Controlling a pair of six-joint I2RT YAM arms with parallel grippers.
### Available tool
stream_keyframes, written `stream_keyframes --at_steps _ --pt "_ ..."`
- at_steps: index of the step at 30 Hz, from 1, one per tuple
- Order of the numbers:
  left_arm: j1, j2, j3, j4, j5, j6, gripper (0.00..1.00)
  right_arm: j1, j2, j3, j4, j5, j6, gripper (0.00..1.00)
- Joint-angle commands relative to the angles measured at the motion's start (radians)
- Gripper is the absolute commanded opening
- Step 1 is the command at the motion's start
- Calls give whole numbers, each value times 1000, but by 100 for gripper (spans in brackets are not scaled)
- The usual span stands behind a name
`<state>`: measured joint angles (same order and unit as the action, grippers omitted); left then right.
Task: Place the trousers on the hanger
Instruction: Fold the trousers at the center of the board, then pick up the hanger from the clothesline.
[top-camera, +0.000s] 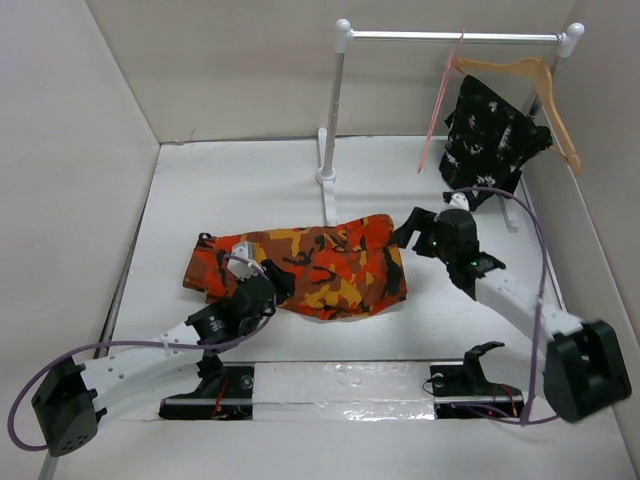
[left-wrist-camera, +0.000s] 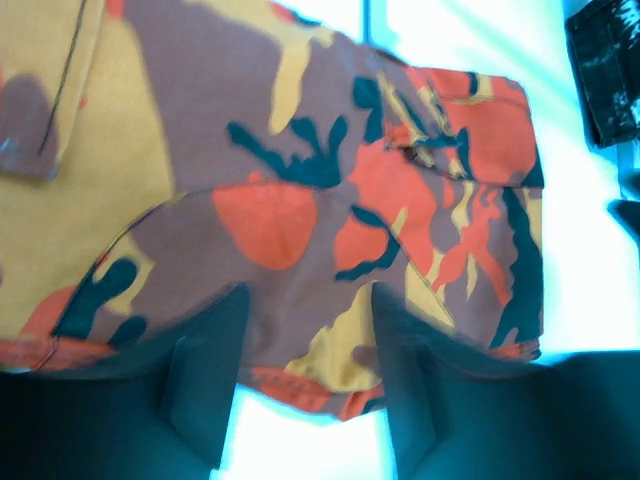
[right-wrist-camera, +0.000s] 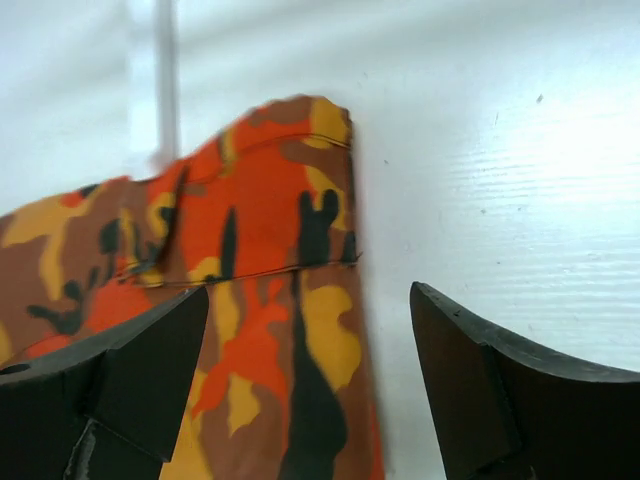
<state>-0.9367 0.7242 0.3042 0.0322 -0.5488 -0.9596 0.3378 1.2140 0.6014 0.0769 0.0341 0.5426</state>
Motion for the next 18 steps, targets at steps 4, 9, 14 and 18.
stream_keyframes --at_steps 4,9,14,18 --pt "-16 99 170 240 -76 226 0 70 -402 96 -229 92 -85 19" --pt "-16 193 222 431 -27 407 0 81 -453 306 -319 217 -133 0" --pt "-25 250 188 523 38 510 0 -12 -230 623 -377 261 -197 33" --pt "-25 219 162 526 104 531 25 -129 -23 811 -387 202 -231 71"
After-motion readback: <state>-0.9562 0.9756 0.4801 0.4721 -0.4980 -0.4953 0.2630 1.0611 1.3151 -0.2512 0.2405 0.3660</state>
